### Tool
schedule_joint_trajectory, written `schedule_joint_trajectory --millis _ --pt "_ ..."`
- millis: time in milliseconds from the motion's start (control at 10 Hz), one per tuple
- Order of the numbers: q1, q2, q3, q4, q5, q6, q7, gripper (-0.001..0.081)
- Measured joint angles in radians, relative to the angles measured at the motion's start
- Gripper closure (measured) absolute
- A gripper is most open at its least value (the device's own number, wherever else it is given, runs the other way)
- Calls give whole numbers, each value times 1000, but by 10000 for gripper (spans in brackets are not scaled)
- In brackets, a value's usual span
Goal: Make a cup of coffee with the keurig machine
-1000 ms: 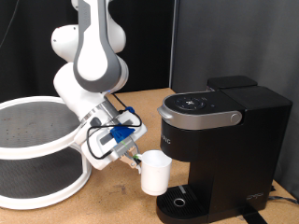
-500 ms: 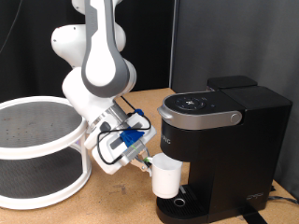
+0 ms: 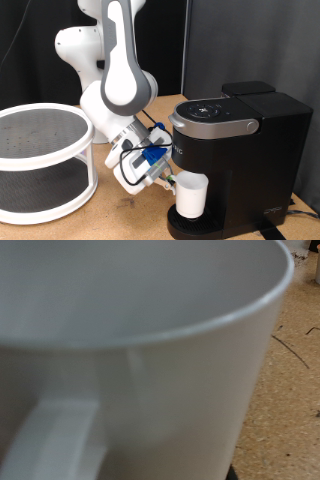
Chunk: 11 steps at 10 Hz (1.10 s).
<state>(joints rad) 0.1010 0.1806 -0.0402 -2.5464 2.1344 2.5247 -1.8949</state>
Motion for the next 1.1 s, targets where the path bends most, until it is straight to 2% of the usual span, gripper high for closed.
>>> schedule_joint_trajectory --millis 600,800,1000,1100 --pt "17 72 27 15 110 3 -97 739" --pt "17 84 27 21 119 3 -100 739" --pt "14 85 24 18 110 2 -100 471" --pt "9 84 23 14 90 2 -96 471"
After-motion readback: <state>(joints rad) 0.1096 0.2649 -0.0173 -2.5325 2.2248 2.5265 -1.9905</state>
